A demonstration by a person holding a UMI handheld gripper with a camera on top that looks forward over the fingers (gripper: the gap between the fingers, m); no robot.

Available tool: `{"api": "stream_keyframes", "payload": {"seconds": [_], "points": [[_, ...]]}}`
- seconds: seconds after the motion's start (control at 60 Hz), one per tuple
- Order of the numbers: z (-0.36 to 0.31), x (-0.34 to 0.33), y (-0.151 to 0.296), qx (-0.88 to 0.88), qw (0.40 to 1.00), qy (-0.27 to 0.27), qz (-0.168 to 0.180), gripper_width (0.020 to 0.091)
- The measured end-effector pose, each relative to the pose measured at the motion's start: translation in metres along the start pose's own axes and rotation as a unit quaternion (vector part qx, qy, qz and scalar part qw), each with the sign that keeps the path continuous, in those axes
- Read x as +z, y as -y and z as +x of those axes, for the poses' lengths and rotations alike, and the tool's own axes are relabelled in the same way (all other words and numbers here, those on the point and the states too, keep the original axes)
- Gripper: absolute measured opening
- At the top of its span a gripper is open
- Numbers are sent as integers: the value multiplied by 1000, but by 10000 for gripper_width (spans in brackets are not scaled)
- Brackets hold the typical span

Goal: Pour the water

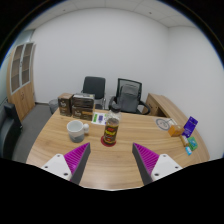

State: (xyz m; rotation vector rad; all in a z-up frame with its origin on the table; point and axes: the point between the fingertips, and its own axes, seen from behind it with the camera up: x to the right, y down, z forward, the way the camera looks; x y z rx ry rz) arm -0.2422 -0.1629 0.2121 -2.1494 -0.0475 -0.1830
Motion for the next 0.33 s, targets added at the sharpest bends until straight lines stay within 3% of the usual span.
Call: {"api": "stream_keyframes", "payload": {"seconds": [0.333], "points": [[-19,-33,-14,17,1000,-7,-16,856]]}}
